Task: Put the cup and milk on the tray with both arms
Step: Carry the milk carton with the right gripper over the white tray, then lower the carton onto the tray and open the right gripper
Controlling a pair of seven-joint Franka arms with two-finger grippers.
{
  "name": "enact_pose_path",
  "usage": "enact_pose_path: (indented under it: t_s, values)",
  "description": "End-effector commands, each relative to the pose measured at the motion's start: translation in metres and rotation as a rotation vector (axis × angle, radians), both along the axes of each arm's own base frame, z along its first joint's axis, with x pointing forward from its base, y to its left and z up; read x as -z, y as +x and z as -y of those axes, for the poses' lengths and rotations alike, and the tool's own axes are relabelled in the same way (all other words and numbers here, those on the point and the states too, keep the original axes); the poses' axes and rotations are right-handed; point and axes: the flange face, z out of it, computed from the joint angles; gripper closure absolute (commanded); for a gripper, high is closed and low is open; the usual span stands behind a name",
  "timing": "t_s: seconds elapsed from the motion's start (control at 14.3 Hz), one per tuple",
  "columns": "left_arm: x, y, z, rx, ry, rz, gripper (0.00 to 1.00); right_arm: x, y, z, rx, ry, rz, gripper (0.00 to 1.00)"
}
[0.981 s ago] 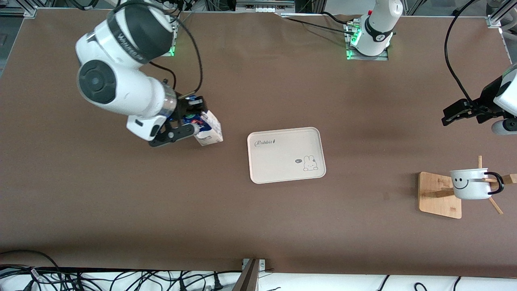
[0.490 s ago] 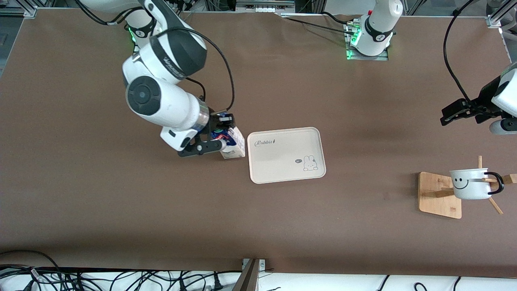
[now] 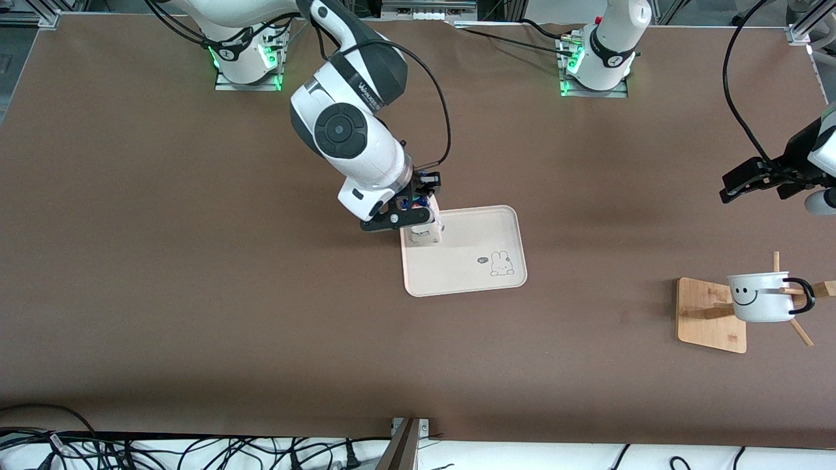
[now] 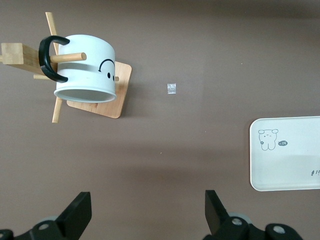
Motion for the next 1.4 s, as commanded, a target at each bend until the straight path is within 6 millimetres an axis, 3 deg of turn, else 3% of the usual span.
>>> enact_pose_path:
  t_s: [0.0, 0.28, 0.77, 1.19, 1.26, 1.33]
  values:
    - [-0.006, -0.001, 0.000, -0.007, 0.003, -0.004, 0.00, 0.013, 0.017, 0.004, 0.028, 0.003, 0.019, 0.63]
    - [-0.003, 0.000, 0.000, -0.007, 0.005, -0.009, 0.00, 0.027, 0.024, -0.001, 0.040, 0.034, 0.054, 0.63]
    - [-0.001, 0.001, 0.000, -0.007, 0.005, -0.014, 0.00, 0.071, 0.025, -0.003, 0.020, -0.017, 0.038, 0.63]
    - [0.012, 0.002, 0.002, 0.002, 0.004, -0.058, 0.00, 0.083, 0.020, -0.016, 0.019, 0.000, 0.056, 0.63]
    - [0.012, 0.001, 0.001, 0.001, 0.005, -0.073, 0.00, 0.086, 0.020, -0.015, 0.029, -0.002, 0.049, 0.60]
    - [0.012, 0.000, 0.002, 0.002, 0.005, -0.076, 0.00, 0.089, 0.019, -0.013, 0.036, -0.004, 0.039, 0.21]
